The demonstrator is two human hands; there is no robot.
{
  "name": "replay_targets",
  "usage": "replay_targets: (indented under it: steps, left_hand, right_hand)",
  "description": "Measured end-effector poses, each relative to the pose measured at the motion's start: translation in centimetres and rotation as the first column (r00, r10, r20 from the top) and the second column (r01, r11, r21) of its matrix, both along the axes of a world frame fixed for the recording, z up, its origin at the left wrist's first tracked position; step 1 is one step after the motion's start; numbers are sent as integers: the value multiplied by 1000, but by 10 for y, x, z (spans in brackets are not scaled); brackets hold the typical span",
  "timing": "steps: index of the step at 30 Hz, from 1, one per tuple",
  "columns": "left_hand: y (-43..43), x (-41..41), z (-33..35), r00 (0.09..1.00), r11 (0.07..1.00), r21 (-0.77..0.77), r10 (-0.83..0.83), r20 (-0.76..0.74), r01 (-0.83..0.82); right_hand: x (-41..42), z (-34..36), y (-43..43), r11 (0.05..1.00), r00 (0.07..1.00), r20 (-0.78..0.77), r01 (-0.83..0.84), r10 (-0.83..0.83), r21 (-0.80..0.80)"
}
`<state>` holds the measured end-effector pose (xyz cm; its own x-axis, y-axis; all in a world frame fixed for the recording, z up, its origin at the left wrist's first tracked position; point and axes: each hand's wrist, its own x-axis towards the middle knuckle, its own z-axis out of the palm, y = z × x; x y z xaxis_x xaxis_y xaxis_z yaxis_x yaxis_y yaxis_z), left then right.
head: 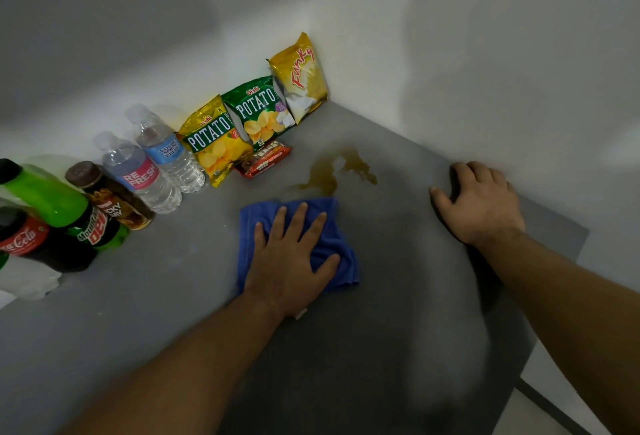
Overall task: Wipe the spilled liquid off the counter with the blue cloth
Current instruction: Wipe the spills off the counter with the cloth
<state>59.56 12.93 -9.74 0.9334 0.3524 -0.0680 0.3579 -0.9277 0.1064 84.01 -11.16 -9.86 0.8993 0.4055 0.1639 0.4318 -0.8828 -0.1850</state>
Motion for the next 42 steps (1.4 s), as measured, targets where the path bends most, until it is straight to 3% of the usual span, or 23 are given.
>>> replay_targets:
  steps: [5, 12, 21, 28, 33, 37, 42]
  left_hand:
    - [18, -26, -2, 998, 1000, -27, 8, 63, -6]
    - [57, 53, 7, 994, 995, -9, 102, -49, -103]
    - [18, 22, 2, 996, 994, -59, -86, 25, 87]
    - [52, 53, 6, 999, 999, -27, -41, -15, 40]
    - [35, 86, 3, 994, 995, -12, -99, -54, 98]
    - [11, 65, 0, 982, 981, -38, -189, 8, 189]
    - [20, 39, -4, 986, 986, -51, -157, 49, 160]
  right_hand:
    - [-1, 1, 1, 1000, 1000, 1, 3, -3, 2]
    - [2, -2, 1, 1000, 1000, 24, 6, -6, -11]
    - [1, 1, 1, 1000, 1000, 8, 10, -10, -15]
    - [1, 1, 2, 1000, 1000, 16, 12, -11, -20]
    - [1, 2, 2, 1000, 1000, 7, 5, -5, -29]
    - [0, 3, 2, 1000, 1000, -5, 10, -10, -15]
    - [-3, 7, 1, 1000, 1000, -11, -3, 3, -10]
